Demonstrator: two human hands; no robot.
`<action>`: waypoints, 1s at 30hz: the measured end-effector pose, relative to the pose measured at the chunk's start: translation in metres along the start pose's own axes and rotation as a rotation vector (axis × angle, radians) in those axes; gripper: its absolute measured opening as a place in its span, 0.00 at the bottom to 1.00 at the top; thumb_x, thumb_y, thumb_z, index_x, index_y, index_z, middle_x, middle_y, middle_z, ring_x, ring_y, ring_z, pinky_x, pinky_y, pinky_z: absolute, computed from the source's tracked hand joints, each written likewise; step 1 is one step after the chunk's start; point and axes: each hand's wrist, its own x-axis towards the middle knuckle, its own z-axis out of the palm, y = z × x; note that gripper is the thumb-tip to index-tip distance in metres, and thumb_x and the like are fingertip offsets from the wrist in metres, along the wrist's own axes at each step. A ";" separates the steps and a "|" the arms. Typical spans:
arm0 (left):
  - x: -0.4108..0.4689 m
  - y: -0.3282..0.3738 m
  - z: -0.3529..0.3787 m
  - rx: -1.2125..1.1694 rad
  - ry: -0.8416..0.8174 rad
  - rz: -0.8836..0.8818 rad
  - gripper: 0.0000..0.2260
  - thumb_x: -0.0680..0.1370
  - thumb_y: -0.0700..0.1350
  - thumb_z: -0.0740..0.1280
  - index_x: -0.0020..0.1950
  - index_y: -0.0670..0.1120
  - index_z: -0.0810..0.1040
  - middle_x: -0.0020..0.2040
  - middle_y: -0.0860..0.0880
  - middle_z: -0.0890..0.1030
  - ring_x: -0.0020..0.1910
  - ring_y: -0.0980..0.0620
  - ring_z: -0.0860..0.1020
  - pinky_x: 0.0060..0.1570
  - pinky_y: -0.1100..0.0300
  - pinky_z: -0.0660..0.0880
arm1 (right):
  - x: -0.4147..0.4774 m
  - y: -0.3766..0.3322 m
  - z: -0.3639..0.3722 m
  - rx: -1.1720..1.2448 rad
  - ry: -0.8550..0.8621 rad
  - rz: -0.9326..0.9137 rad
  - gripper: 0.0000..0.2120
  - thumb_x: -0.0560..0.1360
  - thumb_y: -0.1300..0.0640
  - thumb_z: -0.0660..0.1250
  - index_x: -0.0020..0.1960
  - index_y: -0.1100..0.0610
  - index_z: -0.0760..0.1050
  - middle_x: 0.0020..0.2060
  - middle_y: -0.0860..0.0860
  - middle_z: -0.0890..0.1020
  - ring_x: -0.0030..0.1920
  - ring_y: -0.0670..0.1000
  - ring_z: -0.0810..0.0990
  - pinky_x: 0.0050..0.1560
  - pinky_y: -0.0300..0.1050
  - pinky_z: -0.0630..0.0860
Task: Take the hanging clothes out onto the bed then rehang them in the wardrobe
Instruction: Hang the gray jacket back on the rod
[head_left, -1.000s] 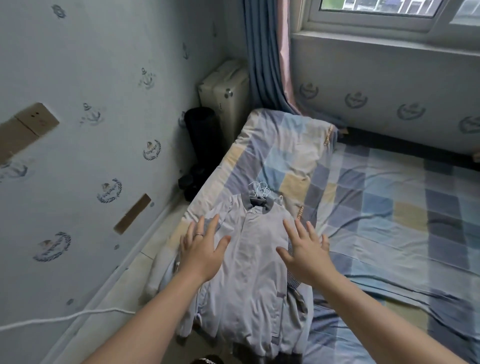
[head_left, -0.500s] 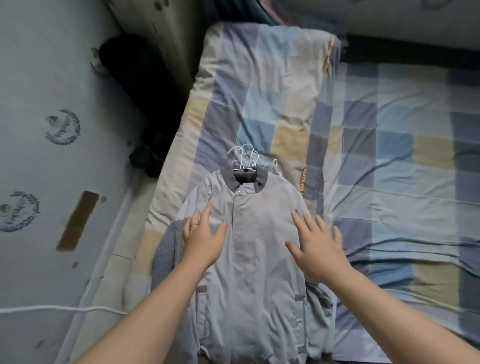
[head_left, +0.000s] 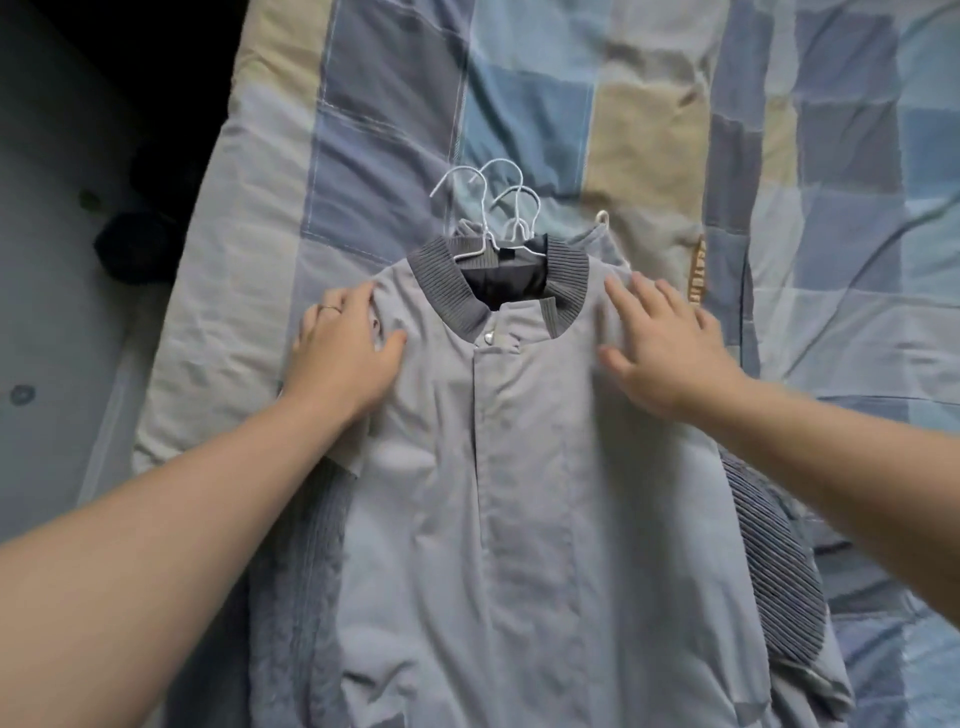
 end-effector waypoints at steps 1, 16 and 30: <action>0.007 0.000 0.003 0.011 0.035 0.003 0.23 0.78 0.52 0.65 0.71 0.47 0.69 0.68 0.40 0.70 0.66 0.36 0.68 0.68 0.46 0.65 | 0.013 0.001 0.002 0.000 0.001 0.013 0.32 0.78 0.44 0.58 0.78 0.47 0.48 0.78 0.49 0.53 0.77 0.54 0.52 0.72 0.61 0.53; -0.013 0.013 -0.050 -0.356 -0.056 -0.002 0.10 0.76 0.56 0.70 0.45 0.50 0.75 0.44 0.49 0.82 0.46 0.46 0.78 0.41 0.55 0.69 | 0.009 -0.002 -0.086 0.116 -0.092 0.113 0.07 0.80 0.49 0.60 0.50 0.50 0.74 0.49 0.52 0.79 0.57 0.59 0.77 0.56 0.53 0.72; -0.147 0.078 -0.224 -0.429 -0.298 0.242 0.12 0.74 0.49 0.75 0.36 0.50 0.75 0.30 0.57 0.73 0.30 0.61 0.69 0.33 0.65 0.65 | -0.265 0.002 -0.244 0.411 0.140 0.148 0.07 0.77 0.60 0.67 0.41 0.61 0.77 0.35 0.53 0.75 0.39 0.54 0.73 0.39 0.44 0.60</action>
